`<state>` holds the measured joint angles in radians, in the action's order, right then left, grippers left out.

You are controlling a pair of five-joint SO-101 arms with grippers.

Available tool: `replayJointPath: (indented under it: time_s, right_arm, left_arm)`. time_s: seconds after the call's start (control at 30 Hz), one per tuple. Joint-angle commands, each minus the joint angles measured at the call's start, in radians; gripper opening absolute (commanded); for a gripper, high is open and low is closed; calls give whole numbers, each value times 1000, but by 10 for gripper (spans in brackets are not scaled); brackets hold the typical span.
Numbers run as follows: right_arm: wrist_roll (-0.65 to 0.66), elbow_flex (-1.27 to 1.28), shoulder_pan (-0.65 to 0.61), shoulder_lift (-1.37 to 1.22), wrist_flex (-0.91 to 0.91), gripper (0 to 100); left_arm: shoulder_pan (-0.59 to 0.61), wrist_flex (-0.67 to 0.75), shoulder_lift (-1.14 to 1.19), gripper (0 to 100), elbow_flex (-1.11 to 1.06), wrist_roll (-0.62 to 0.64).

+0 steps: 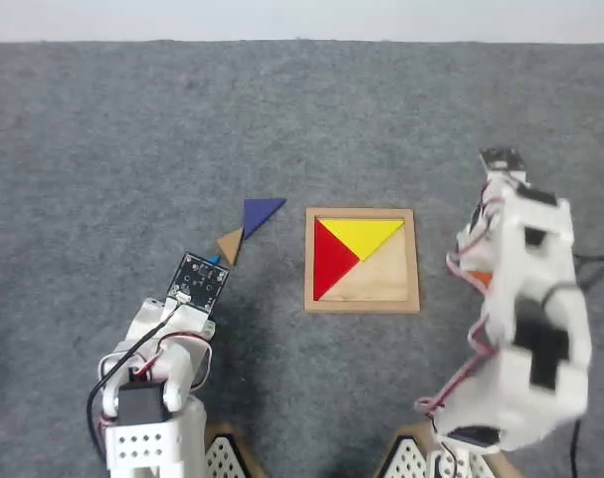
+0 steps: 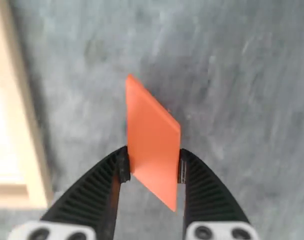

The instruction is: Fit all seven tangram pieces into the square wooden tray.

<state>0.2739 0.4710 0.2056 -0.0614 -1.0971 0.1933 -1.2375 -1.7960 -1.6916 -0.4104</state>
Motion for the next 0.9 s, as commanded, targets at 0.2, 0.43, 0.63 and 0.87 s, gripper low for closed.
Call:
replayJointPath:
  time_s: [0.2,0.43,0.63,0.87]
  right_arm:
    - [23,130,176,150,88,153]
    - [-29,160,62,226,114,318]
    - [-46,209,2,331,114,295]
    - [-21,190,-16,194,117,284]
  left_arm:
    - [2,-2,-20,108,7,-6]
    - [0,-2,-20,108,7,-6]
    - [0,0,-20,108,7,-6]
    - [0,0,-20,108,7,-6]
